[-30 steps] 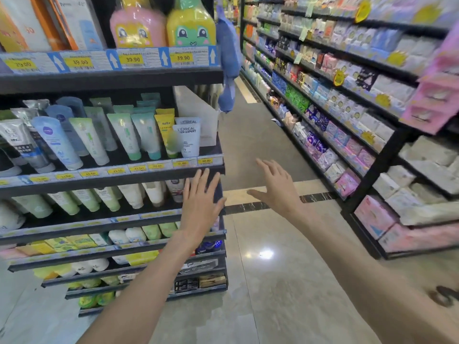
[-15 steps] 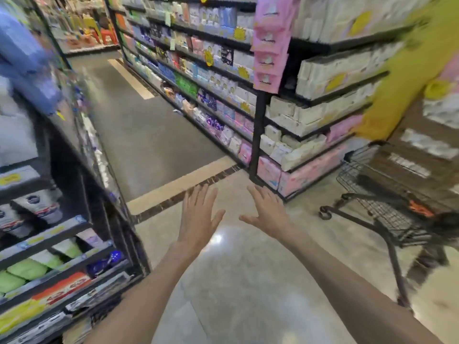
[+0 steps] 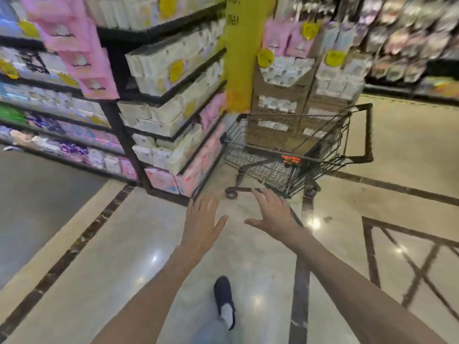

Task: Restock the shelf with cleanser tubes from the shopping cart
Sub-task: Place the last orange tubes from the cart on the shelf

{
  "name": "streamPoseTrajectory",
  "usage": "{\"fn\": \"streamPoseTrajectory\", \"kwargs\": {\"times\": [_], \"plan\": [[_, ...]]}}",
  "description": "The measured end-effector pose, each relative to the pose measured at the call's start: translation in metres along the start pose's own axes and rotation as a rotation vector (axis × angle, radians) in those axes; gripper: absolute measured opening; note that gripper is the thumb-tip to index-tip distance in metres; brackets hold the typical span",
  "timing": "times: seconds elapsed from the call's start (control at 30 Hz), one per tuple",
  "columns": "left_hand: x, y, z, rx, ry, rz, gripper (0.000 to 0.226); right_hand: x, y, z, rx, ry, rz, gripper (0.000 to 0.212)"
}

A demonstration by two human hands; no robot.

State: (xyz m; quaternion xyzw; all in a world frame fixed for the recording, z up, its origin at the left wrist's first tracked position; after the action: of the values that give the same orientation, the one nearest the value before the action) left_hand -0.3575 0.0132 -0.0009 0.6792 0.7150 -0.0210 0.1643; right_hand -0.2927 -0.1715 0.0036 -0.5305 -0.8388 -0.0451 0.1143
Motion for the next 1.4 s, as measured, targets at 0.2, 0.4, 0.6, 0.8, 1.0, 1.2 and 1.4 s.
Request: {"fn": "streamPoseTrajectory", "kwargs": {"times": [0.2,0.4,0.6,0.8,1.0,1.2,1.4], "plan": [[-0.059,0.13,0.071,0.115,-0.071,0.163,0.065,-0.108,0.062,-0.021,-0.018,-0.054,0.159,0.096],[-0.105,0.245,0.101,0.191,-0.105,0.275,0.067,-0.187,0.133,-0.041,-0.025,-0.035,0.329,0.094],[-0.13,0.345,0.139,0.251,-0.111,0.315,0.068,-0.244,0.201,-0.049,-0.043,0.009,0.414,0.094],[-0.153,0.438,0.181,0.299,-0.097,0.361,0.068,-0.306,0.28,-0.044,-0.029,0.047,0.436,0.094],[-0.167,0.538,0.241,0.398,-0.076,0.333,0.066,-0.382,0.368,-0.023,0.036,0.124,0.491,0.095],[-0.178,0.624,0.324,0.514,-0.014,0.317,0.07,-0.452,0.448,0.011,0.156,0.174,0.535,0.097],[-0.193,0.673,0.394,0.661,-0.073,0.293,0.07,-0.502,0.501,0.051,0.235,0.228,0.595,0.096]]}}
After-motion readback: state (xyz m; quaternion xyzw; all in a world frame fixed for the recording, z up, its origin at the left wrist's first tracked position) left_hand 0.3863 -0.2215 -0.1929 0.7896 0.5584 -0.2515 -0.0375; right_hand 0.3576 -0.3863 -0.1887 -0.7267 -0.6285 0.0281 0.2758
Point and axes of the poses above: each hand's wrist, its own y-axis towards the middle knuckle, its own z-axis out of the palm, x = y × z, the point moved 10 cm from there along y, towards the middle knuckle, and after that the axes turned 3 degrees about -x, right-handed, at the moved point
